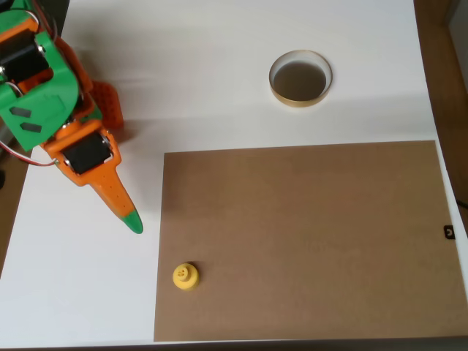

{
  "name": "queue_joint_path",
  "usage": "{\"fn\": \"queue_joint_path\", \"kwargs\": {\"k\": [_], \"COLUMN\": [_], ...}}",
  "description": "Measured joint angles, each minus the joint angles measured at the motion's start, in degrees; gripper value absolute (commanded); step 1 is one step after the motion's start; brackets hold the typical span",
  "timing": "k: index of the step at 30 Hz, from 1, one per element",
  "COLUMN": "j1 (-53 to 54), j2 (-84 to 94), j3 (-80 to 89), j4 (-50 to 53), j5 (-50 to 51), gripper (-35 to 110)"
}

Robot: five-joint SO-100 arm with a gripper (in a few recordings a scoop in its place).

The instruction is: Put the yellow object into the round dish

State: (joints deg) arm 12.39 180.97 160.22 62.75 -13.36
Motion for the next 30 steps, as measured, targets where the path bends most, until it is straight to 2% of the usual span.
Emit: {"fn": "queue_joint_path", "kwargs": {"k": [9, 26, 30], "j1": [-0.2, -1.1, -1.3], "j2": [-15.1, -15.5, -12.1], "j3": [-12.1, -13.4, -9.3], "j4": [-2.5, -1.0, -2.4], "j5": [0.3, 1.0, 1.9], "gripper": [22, 22, 22]}}
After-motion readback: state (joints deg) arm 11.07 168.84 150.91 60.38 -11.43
